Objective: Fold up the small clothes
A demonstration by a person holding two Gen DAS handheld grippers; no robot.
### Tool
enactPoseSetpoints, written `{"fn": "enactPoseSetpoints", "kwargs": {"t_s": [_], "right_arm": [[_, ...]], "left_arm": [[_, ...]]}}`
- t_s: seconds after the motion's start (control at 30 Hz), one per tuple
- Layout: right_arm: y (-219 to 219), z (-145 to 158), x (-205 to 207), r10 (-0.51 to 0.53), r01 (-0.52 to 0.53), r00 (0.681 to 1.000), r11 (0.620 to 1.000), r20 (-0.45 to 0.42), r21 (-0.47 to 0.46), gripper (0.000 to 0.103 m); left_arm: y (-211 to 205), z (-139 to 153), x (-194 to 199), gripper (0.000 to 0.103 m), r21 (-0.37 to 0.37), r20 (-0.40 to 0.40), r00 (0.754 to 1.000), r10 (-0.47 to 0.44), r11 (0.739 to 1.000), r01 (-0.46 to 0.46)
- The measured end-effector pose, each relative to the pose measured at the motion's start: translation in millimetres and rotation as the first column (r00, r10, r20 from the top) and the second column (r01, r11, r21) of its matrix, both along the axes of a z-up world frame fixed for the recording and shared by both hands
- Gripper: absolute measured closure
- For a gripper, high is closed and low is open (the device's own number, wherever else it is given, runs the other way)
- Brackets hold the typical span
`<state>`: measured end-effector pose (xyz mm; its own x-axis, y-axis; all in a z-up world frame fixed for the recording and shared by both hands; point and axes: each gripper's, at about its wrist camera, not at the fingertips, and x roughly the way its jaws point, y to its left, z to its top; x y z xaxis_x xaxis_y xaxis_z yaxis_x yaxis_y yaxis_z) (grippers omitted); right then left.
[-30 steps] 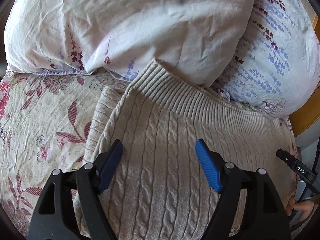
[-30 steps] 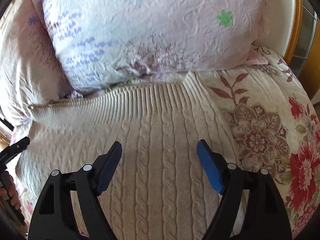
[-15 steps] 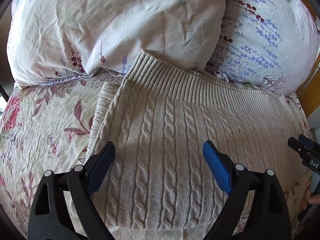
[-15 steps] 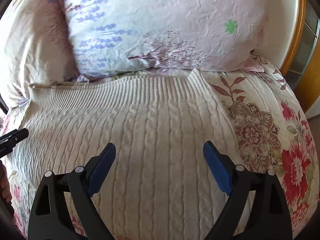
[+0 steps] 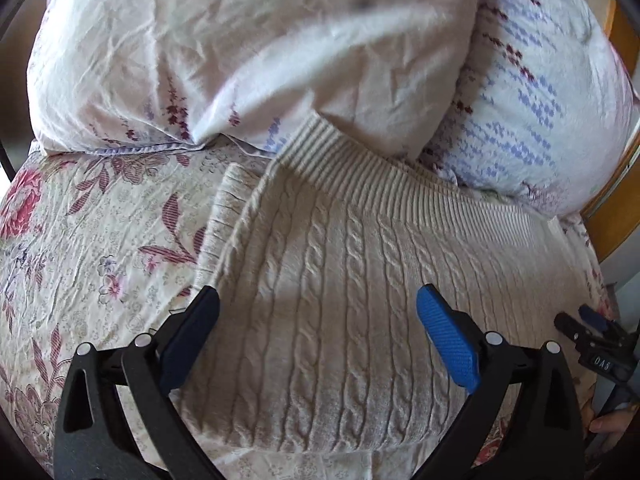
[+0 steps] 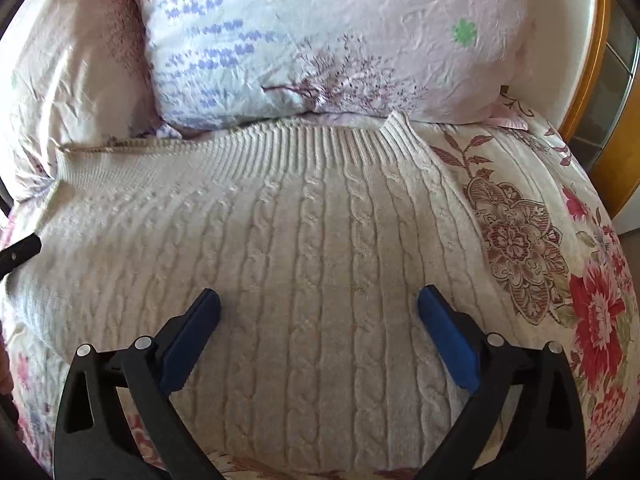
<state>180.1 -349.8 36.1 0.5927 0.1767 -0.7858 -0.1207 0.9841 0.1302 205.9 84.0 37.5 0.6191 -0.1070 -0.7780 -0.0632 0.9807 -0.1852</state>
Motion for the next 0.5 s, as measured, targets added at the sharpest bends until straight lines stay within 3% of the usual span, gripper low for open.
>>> {"fn": "enactPoseSetpoints", "kwargs": {"t_s": [0.23, 0.5], "right_arm": [[19.2, 7.3, -10.8, 0.061, -0.061, 0.998, 0.998, 0.029, 0.007, 0.002], [22.6, 7.0, -9.4, 0.053, -0.053, 0.999, 0.998, 0.012, 0.017, 0.002]], "left_arm": [[71.9, -12.2, 15.1, 0.013, -0.207, -0.103, 0.99, 0.096, 0.971, -0.116], [84.8, -27.7, 32.4, 0.021, -0.341, -0.138, 0.99, 0.022, 0.938, -0.069]]}}
